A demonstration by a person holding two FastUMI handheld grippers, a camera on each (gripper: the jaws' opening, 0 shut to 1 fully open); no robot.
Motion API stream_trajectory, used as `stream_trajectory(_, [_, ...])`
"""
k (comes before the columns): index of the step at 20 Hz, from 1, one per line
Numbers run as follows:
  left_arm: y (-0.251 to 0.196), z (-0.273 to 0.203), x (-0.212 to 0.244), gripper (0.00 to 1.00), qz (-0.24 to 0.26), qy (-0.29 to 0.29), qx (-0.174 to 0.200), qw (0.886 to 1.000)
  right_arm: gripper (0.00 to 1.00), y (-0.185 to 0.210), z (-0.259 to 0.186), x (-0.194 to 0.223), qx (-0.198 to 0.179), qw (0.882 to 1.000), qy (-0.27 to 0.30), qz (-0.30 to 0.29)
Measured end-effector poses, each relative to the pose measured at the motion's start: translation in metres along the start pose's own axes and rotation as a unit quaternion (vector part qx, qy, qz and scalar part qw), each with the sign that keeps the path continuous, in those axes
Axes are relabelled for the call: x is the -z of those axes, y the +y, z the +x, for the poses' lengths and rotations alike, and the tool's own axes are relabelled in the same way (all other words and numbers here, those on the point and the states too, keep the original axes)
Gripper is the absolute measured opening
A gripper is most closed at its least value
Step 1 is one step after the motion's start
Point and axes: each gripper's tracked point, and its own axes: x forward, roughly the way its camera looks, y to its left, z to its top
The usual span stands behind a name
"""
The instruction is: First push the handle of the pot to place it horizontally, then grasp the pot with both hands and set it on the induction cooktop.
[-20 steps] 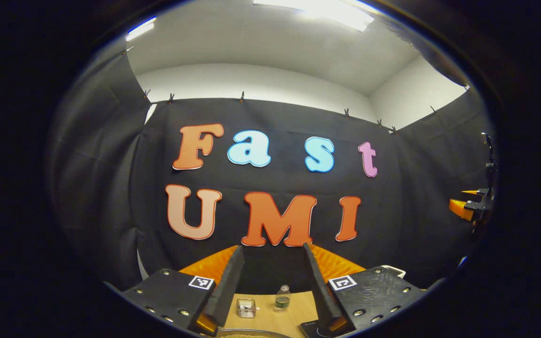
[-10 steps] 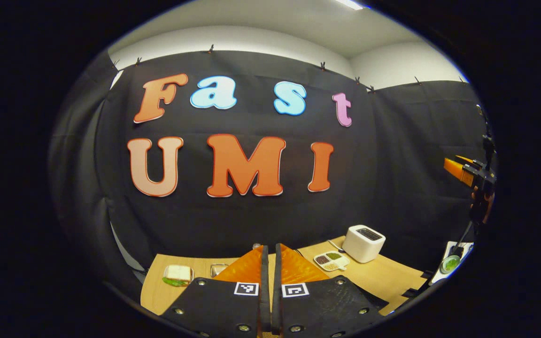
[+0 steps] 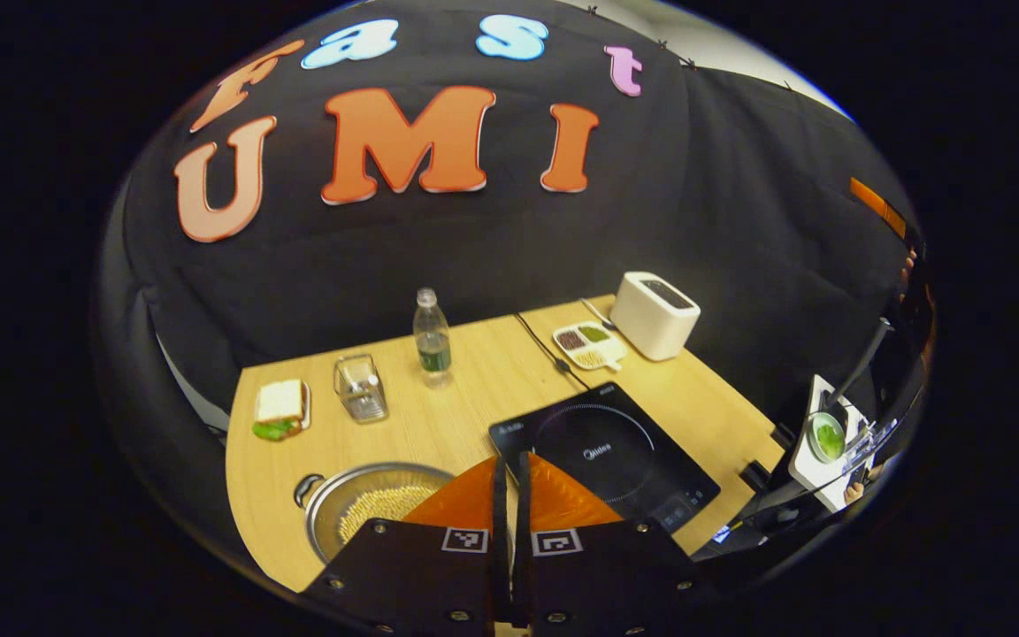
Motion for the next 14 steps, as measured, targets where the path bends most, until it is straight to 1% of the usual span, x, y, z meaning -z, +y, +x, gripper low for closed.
stream_trajectory(2, [-0.007,0.014,0.026,0.03,-0.01,0.041,0.016,0.999,0.95,-0.001,0.001,-0.001,0.003,1.0,-0.002,-0.001])
stream_trajectory(6, [-0.014,0.021,0.075,0.03,0.0,0.118,0.04,0.992,0.95,0.003,0.003,0.006,0.002,1.0,0.006,0.0])
stream_trajectory(10, [-0.015,0.022,0.124,0.03,-0.004,0.194,0.052,0.98,0.95,0.006,0.002,0.009,-0.003,1.0,0.01,-0.001])
stream_trajectory(14, [-0.009,0.018,0.179,0.03,0.014,0.266,0.042,0.963,0.95,0.008,0.002,0.015,-0.006,1.0,0.018,0.001])
